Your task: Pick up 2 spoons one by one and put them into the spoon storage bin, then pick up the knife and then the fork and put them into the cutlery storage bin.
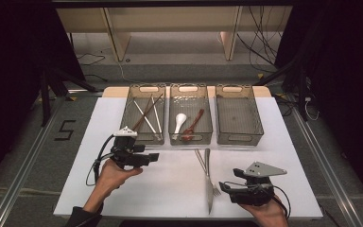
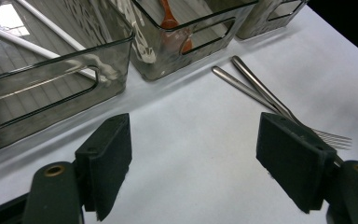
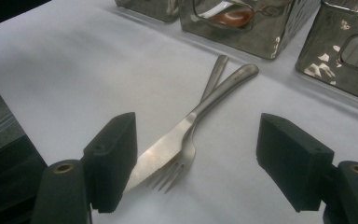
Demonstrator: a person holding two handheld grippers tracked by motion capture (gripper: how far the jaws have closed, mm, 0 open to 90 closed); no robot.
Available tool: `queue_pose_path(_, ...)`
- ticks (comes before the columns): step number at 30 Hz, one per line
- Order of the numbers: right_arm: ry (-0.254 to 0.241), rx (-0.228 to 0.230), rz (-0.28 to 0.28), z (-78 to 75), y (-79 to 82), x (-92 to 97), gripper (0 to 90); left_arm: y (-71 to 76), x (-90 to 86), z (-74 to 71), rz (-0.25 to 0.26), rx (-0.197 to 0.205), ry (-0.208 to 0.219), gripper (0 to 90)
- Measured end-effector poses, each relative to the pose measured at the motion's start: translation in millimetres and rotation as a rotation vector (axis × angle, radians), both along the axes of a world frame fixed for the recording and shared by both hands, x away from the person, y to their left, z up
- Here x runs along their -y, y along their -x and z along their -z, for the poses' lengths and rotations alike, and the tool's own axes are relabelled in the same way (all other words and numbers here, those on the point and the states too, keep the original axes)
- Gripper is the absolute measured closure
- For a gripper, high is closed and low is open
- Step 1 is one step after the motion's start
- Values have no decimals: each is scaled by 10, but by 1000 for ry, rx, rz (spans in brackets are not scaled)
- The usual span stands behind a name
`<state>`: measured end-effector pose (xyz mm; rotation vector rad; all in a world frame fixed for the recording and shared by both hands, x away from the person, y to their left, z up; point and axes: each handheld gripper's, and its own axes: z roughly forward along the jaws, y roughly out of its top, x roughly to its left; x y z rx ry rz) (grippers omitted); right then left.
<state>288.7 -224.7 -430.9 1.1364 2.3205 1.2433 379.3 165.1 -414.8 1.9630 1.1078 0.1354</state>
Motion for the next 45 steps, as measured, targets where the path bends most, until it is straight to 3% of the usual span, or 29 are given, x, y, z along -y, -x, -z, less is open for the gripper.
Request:
queue_pose_path(18, 44, -66, 6, 17, -106, -128, 299, 273, -71, 130, 0, 67, 54, 235)
queue_pose_path(35, 132, -189, 0, 109, -314, -384, 296, 514, -108, 249, 8, 135, 42, 232)
queue_pose_path(45, 159, -212, -7, 129, -355, -482, 293, 592, -126, 251, 17, 147, 57, 215)
